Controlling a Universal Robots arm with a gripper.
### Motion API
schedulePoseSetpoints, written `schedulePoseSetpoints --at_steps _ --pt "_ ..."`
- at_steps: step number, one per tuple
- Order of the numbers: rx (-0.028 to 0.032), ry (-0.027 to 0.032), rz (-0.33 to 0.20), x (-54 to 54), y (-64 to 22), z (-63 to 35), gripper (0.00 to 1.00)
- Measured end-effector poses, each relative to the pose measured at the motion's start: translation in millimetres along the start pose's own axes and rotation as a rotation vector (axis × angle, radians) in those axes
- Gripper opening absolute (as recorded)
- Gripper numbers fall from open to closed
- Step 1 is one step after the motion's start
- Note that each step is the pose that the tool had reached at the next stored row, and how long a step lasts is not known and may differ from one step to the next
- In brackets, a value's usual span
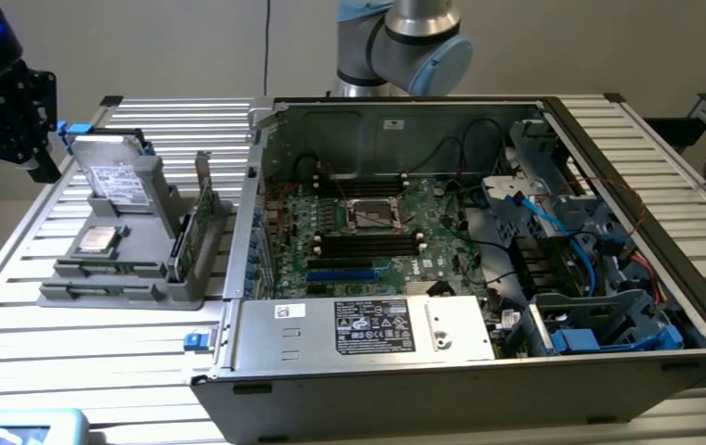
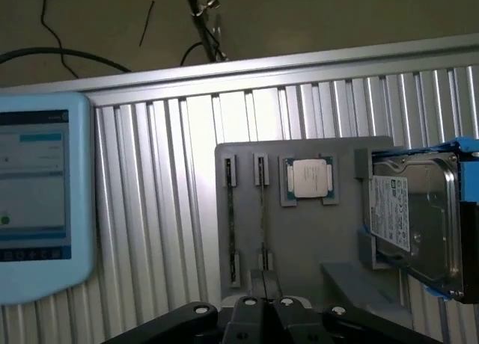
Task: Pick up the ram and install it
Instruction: 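Pick up the ram and move it above insertion slot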
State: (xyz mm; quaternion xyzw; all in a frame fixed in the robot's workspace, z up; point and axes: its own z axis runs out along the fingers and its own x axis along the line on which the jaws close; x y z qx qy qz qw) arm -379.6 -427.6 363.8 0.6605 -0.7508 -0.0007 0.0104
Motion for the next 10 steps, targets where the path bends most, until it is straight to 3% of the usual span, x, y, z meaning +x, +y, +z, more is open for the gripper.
schedulePoseSetpoints --at_steps 10 --pt "0.0001 0.0015 -0.001 -0.1 -0.1 4.0 0.11"
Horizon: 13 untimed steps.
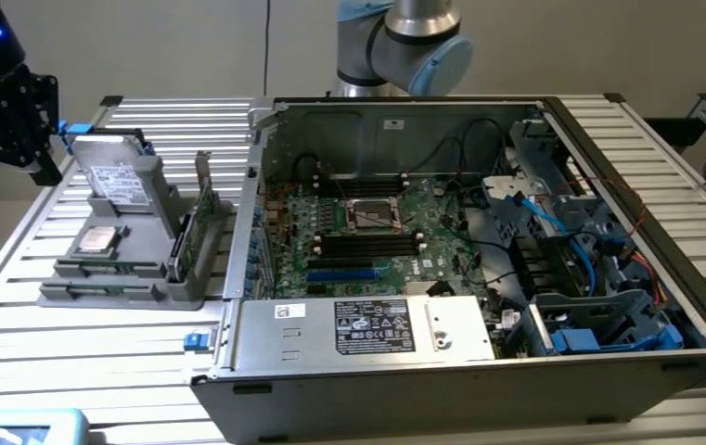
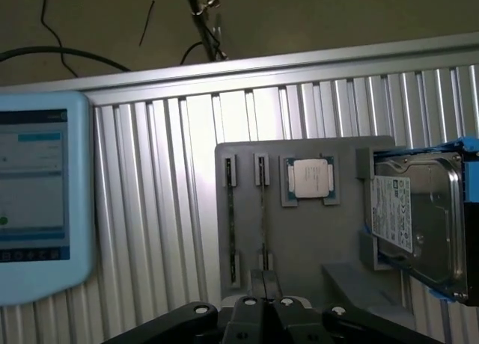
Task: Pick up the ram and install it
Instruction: 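Pick up the ram and move it above insertion slot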
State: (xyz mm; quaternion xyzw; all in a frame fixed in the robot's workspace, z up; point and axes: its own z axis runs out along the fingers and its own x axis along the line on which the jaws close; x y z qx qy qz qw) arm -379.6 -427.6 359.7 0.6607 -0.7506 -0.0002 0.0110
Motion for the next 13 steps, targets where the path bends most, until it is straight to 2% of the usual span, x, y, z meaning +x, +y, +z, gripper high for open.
schedulePoseSetpoints --at_steps 6,9,12,13 --pt "0.0002 0.0003 -0.003 0.0 0.0 2.6 0.12" --pt "0.0004 0.0005 -0.004 0.0 -0.1 3.5 0.3" --pt "0.0006 0.002 -0.005 0.0 -0.1 5.4 0.36" --pt "0.0007 0.003 -0.005 -0.1 -0.1 6.7 0.42"
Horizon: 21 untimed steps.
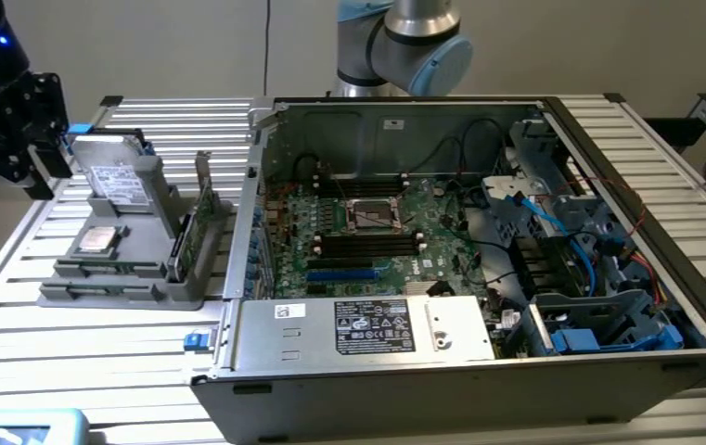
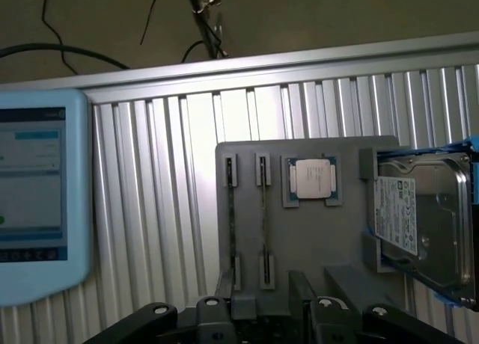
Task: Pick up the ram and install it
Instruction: 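Pick up the ram and move it above insertion slot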
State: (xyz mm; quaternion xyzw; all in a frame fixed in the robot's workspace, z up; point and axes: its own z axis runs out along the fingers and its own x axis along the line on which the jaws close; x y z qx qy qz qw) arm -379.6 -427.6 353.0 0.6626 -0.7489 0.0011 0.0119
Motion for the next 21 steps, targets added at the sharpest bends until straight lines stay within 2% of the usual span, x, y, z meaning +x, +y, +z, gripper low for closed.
schedulePoseSetpoints --at_steps 6,17,19,21 --pt "0.0004 0.0046 -0.002 -0.1 -0.2 10.4 0.42" --pt "0.003 0.003 -0.015 9.0 -1.6 28.6 0.42" --pt "0.0055 0.0027 -0.017 9.5 -1.6 30.9 0.42" --pt "0.0122 0.0026 -0.019 9.7 -1.8 32.3 0.42"
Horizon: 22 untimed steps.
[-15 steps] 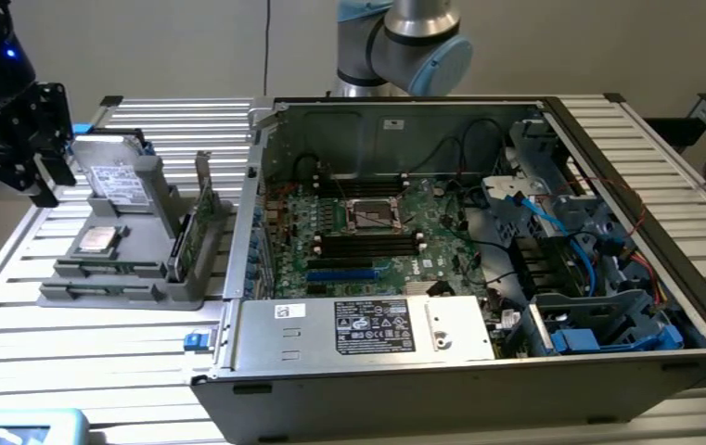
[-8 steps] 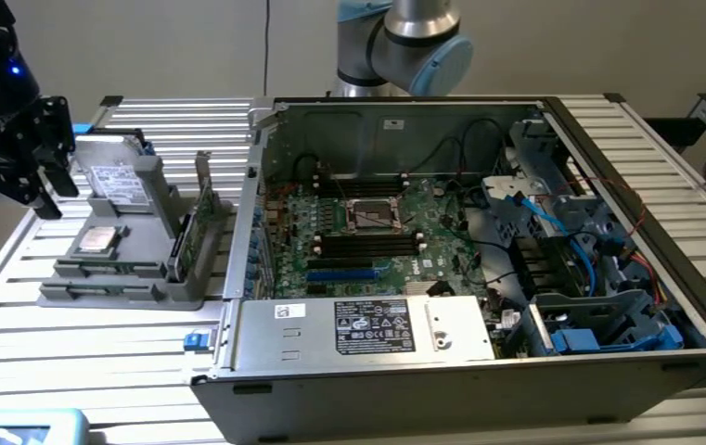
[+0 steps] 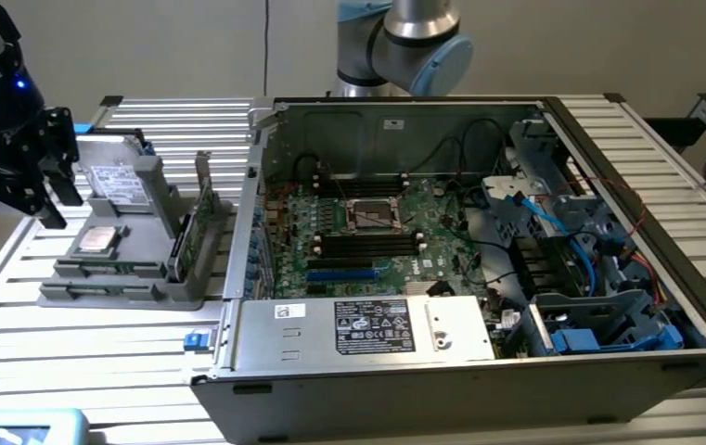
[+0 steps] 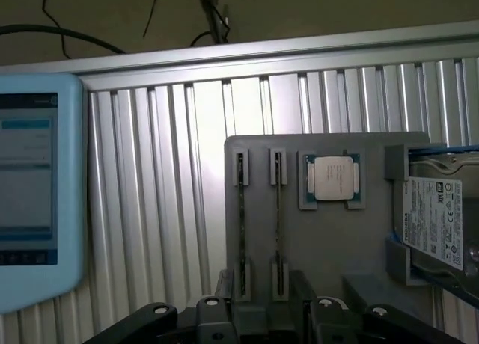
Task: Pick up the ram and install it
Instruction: 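Pick up the ram and move it above insertion slot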
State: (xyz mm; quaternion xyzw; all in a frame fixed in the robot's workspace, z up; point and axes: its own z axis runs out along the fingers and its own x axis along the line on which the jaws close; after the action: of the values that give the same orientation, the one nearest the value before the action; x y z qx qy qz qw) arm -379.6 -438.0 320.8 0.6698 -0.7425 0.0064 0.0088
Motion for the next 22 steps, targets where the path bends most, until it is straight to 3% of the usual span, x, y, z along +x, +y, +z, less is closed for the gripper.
schedulePoseSetpoints --at_steps 3,5,22 --pt "0.0149 -0.0007 -0.003 0.0 0.0 1.9 0.42" --pt "0.0184 -0.001 -0.006 -0.1 0.0 4.3 0.42" --pt "0.019 -0.001 -0.018 5.8 -2.4 35.2 0.42"
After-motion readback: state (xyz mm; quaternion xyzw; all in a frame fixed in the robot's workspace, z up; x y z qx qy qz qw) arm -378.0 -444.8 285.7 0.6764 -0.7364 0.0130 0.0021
